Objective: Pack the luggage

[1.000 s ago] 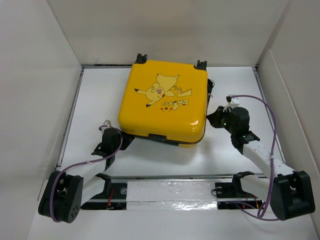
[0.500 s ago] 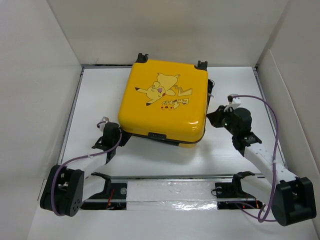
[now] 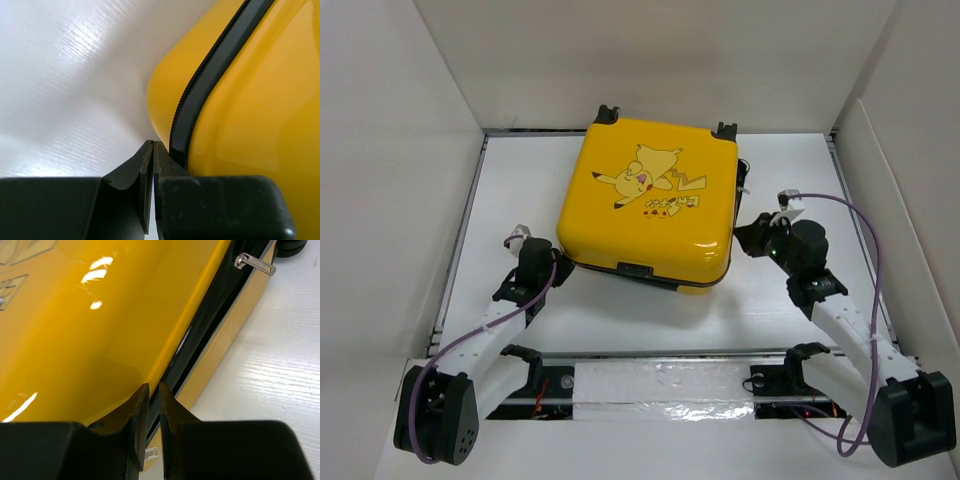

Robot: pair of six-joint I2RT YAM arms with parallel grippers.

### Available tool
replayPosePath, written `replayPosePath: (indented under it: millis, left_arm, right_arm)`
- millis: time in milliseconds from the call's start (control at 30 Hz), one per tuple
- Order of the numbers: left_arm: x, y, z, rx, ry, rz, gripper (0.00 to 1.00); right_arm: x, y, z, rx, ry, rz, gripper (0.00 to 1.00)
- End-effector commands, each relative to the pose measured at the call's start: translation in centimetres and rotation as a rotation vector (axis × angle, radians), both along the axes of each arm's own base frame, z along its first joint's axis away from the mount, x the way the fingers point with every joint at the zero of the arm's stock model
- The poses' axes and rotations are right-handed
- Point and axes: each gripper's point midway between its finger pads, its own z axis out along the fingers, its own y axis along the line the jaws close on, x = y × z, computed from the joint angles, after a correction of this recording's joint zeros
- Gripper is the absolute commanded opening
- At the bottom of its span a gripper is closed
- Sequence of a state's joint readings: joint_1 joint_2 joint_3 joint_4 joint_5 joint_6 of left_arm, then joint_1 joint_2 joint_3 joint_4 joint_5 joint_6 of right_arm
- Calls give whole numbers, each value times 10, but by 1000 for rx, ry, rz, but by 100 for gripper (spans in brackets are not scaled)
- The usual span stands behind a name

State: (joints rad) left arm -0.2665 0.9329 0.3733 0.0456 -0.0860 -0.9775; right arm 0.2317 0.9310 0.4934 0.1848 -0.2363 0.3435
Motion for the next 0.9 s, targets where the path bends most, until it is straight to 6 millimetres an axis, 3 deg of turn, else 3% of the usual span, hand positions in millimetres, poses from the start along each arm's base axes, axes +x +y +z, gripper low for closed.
replayPosePath:
  millis: [0,300,400,433,533,567,700,767,800,867]
  left_arm:
    - [46,-28,114,-131,-353,-71,1]
    - [44,-31,169,-204,-502,-71,4]
    - [43,-26,170,-173,-498,-63,9]
    - [42,-24,164,-159,-479,-55,10]
    - [34,-18,121,-118,-366,-40,12]
    - [28,-15,94,-104,-303,-35,12]
    - [13,-10,36,-76,-140,-30,6]
    - [12,-8,20,-60,-72,-14,3]
    - [12,-4,2,-35,5,16,1]
    - [16,-1,-2,-10,98,50,0]
  right_arm:
    - [-8,7,25,20,-84,34,20]
    - [-23,5,19,36,-74,36,30]
    - [-29,4,23,38,-80,43,36]
    - [-32,6,25,39,-86,50,40]
    - [-35,1,29,31,-104,30,41]
    - [-35,-1,30,28,-111,20,41]
    - [-35,1,26,19,-101,32,41]
    - [-34,2,26,19,-102,40,41]
    - [-34,3,27,22,-104,45,41]
    - [-34,4,26,24,-101,51,41]
